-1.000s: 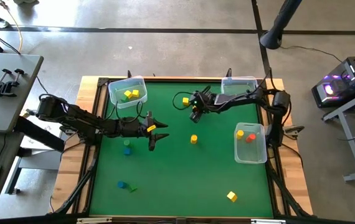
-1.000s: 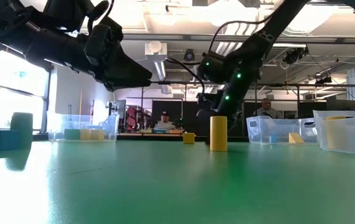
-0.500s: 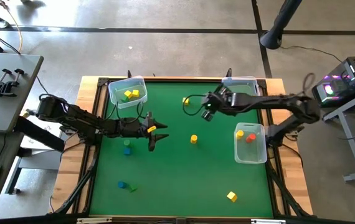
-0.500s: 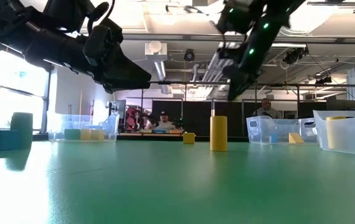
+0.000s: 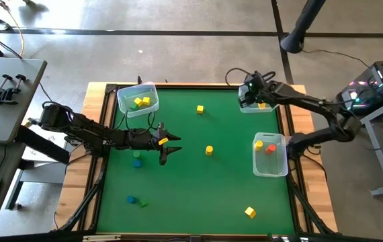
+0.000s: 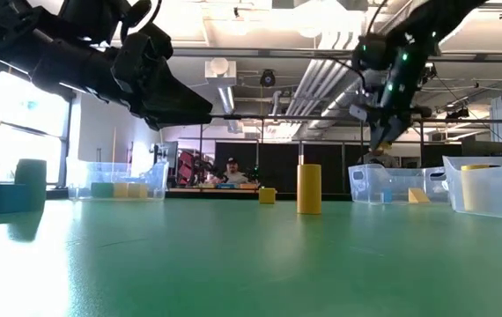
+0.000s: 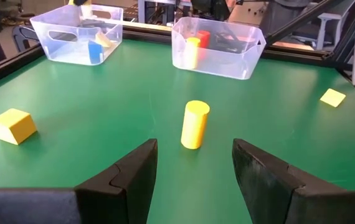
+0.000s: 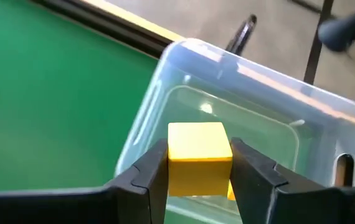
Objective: Sort blocks by size
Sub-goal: Put the yellow triangular block into the top right transparent bin
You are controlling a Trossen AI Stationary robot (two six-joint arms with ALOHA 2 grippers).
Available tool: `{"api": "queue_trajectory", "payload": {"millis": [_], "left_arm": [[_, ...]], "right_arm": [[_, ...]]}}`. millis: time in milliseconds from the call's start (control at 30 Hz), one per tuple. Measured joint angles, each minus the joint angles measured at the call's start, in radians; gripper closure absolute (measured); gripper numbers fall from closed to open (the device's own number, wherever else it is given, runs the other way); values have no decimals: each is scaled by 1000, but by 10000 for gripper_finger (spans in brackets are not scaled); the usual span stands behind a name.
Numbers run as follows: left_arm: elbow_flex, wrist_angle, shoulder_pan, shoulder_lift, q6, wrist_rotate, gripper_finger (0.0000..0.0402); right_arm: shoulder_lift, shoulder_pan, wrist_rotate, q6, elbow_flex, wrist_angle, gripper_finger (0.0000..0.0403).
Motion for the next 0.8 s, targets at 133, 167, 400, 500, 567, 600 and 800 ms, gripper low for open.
{"api": "queue_trajectory", "payload": {"millis": [133, 167, 400, 500, 567, 600, 800], "left_arm": [[0, 0, 0, 0, 3, 0, 206], [0, 0, 0, 0, 8, 0, 206], [0, 0, 0, 0, 8, 0, 206], [0, -1, 0, 0, 7, 0, 206], [0, -1, 0, 0, -1, 0, 206], [0, -1, 0, 0, -5, 0, 206], [0, -1, 0, 0, -9, 0, 206]], "right_arm": [[66, -80, -19, 4, -1, 18, 273], [83, -95, -19, 12, -1, 19, 273], [201, -146, -31, 21, -1, 15, 273], [242, -153, -31, 21, -1, 16, 258], [265, -161, -31, 21, -1, 16, 243], [274, -165, -31, 21, -1, 16, 237], [301, -173, -39, 1, -1, 22, 227]]}}
